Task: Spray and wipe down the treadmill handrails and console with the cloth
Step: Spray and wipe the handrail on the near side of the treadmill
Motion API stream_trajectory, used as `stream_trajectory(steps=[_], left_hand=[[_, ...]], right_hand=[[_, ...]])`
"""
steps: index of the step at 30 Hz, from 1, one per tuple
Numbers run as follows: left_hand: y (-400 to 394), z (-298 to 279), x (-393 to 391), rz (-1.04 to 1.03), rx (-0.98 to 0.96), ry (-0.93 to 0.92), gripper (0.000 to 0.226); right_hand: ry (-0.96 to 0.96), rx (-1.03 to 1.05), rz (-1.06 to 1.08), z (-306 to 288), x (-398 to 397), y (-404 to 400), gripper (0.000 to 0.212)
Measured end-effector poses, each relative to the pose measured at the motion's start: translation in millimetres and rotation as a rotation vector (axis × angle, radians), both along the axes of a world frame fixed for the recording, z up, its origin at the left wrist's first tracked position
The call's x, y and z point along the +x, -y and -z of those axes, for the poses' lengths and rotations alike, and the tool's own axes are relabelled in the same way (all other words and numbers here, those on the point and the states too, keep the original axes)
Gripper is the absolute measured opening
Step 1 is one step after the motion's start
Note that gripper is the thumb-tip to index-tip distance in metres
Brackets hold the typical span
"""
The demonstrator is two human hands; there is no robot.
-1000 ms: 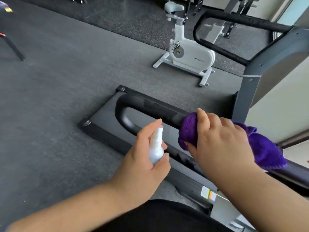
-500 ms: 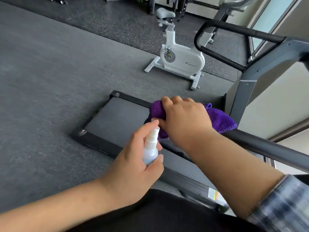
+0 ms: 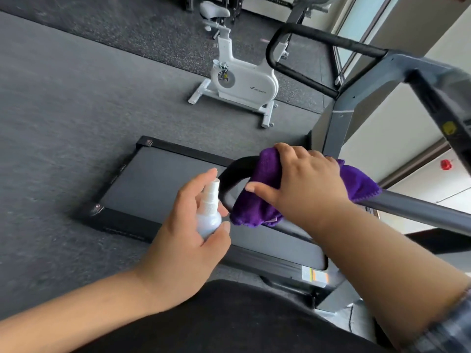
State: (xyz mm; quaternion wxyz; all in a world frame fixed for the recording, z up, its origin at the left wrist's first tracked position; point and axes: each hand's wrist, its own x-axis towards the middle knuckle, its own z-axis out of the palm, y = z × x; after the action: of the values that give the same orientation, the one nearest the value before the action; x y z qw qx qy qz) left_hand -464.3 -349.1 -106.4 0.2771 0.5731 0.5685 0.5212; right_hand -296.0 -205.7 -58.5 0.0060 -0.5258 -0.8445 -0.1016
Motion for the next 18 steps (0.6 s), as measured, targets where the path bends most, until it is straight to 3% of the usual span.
stream_trajectory(steps=[2,8,12,15,18], left_hand=[[1,1,-1,0.006,-0.002,0.0,0.077],[-2,0,3,0.029,0.019,-0.02,0.081],[-3,0,-4,0.018,0.037,-0.011,0.078],[2,4,-13,-0.012,0.022,0.007,0.077],[7,8,-21,-0.039,-0.009,0.031,0.076]], right_hand=[[-0.005,0.09,0.0,5,-21,1,0.089],[0.158,0.046,-0.268,10,-76,-4,0.053],[0.109,-0.091,-0.244,-2,-41,-11,0.078],[0.031,-0.12,-0.172,-5,-13,-14,0.084],[0.085,-0.044,-0.153,2,-21,-9,0.086]])
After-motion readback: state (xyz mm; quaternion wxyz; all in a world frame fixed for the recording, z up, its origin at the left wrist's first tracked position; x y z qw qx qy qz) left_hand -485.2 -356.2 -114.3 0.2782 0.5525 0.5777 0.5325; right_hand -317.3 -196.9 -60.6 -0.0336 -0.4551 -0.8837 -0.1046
